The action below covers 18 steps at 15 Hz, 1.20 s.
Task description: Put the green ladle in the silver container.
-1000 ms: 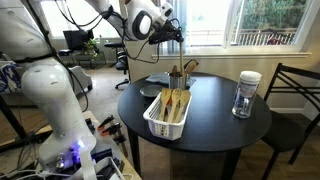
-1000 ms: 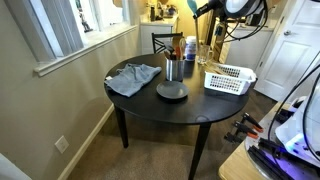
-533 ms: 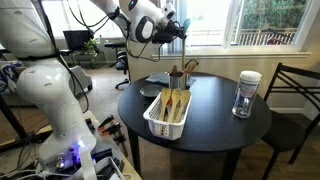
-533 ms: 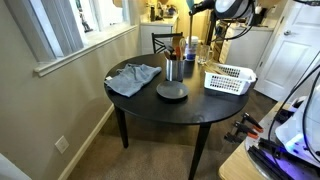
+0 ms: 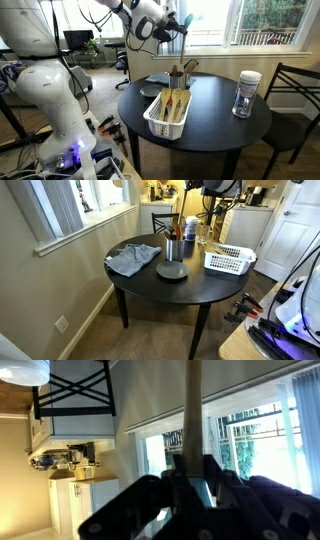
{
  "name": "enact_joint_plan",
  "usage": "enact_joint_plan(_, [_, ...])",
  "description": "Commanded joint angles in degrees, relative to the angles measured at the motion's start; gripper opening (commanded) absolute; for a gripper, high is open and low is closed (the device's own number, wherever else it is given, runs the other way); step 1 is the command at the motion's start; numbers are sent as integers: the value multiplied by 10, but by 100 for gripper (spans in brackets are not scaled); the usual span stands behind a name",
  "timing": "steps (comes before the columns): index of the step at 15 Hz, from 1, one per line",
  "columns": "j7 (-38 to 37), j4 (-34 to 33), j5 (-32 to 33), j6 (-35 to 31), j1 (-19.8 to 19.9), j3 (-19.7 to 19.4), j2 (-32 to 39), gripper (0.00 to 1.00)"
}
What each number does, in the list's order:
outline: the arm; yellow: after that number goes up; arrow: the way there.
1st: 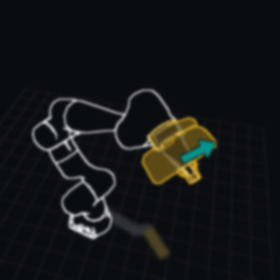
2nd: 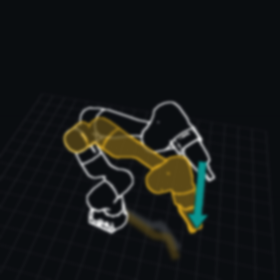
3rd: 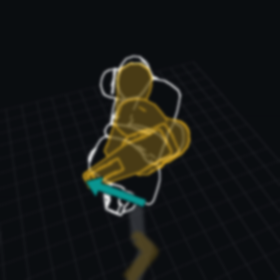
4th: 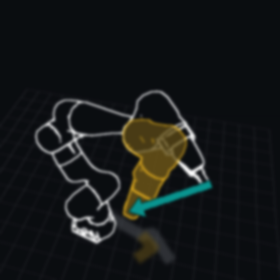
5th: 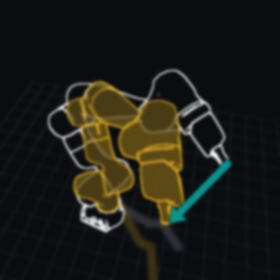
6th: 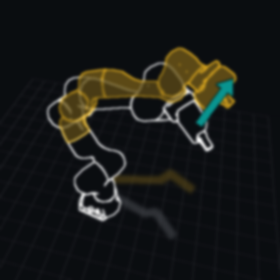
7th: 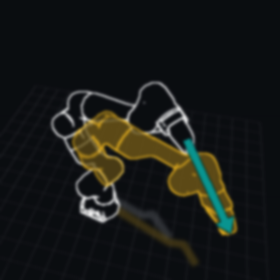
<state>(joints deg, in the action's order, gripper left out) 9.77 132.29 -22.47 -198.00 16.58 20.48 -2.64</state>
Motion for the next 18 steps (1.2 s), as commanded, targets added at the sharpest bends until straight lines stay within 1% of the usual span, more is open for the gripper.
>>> enact_joint_plan(1, [35,-9,-54,0,11,20,6,11])
enact_joint_plan(3, [33,-3,-62,2,7,22,16,11])
enact_joint_plan(5, [34,-8,-66,-1,2,22,41,11])
enact_joint_plan(9, [44,-22,-70,-1,-18,4,89,11])
enact_joint_plan(12, [50,-33,-71,0,-41,-19,118,11])
enact_joint_plan(18, [49,-53,-70,0,-106,-80,162,10])
